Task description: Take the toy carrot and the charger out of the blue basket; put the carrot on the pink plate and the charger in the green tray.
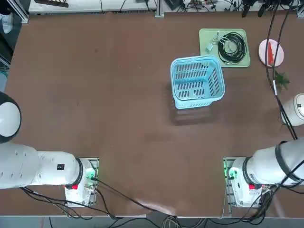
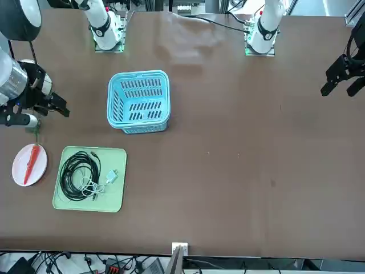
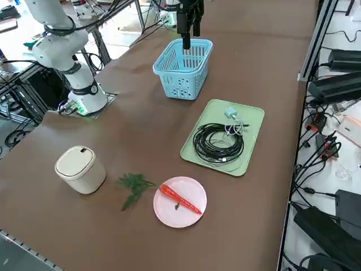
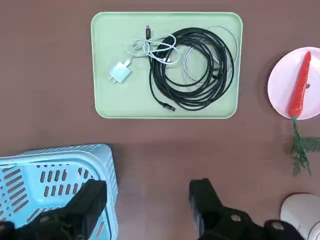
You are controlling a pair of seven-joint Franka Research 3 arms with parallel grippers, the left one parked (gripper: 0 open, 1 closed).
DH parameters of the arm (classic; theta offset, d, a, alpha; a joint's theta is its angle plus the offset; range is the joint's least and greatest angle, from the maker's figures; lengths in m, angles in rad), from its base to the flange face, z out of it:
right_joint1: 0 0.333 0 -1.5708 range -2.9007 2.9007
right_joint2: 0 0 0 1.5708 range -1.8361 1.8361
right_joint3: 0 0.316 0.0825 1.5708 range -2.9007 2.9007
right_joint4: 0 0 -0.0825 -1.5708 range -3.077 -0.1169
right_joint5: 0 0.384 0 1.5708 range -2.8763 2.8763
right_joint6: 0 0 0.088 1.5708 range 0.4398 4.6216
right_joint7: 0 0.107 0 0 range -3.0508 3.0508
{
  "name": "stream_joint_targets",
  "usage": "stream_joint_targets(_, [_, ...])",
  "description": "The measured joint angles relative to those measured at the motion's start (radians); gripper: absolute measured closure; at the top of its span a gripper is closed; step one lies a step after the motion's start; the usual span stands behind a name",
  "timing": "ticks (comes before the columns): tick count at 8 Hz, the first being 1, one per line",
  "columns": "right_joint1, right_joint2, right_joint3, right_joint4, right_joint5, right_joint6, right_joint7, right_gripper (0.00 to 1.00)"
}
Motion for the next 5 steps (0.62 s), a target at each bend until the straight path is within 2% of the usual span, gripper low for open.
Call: stream_joint_targets(5, [-0.031, 0.0, -0.003, 0.005, 0.0, 0.01, -0.005, 0.0])
